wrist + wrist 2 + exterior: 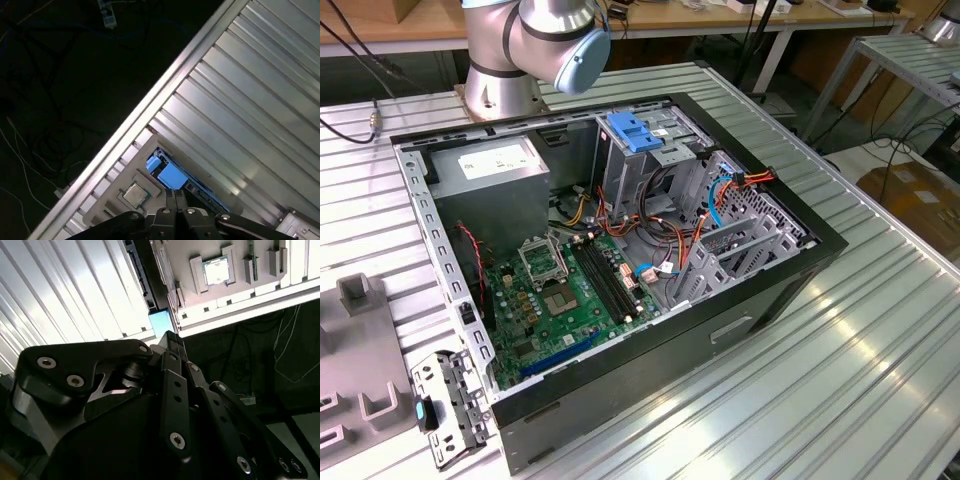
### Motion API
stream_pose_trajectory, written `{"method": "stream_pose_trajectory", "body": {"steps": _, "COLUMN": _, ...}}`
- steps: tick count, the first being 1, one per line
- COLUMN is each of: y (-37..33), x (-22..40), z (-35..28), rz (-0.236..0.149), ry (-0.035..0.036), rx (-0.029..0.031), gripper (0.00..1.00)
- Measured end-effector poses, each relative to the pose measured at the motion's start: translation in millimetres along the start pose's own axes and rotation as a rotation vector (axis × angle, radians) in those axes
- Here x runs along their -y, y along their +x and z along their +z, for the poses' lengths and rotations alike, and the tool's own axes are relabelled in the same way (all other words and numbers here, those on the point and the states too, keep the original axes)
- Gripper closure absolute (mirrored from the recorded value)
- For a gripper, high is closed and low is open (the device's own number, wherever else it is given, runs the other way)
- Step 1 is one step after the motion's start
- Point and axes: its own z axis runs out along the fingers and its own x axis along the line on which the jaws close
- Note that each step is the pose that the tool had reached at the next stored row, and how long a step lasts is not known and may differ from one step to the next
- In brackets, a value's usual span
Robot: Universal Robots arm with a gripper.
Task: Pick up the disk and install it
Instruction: 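Pick up the disk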
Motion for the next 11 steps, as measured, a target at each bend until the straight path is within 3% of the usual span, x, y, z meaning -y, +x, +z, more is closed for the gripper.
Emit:
{"method": "stream_pose_trajectory", "body": {"steps": 5, "y": 0.0, "x": 0.0, "z": 0.0, "rz": -0.106, "ry": -0.0001, "rx": -0.0053, "gripper": 0.89}}
{"method": "stream_pose_trajectory", "body": {"steps": 8, "y": 0.0, "x": 0.0, "z": 0.1, "rz": -0.238, "ry": -0.0005, "rx": -0.0115, "gripper": 0.89}}
{"method": "stream_pose_trajectory", "body": {"steps": 11, "y": 0.0, "x": 0.0, "z": 0.1, "rz": -0.314, "ry": -0.0008, "rx": -0.0151, "gripper": 0.89}}
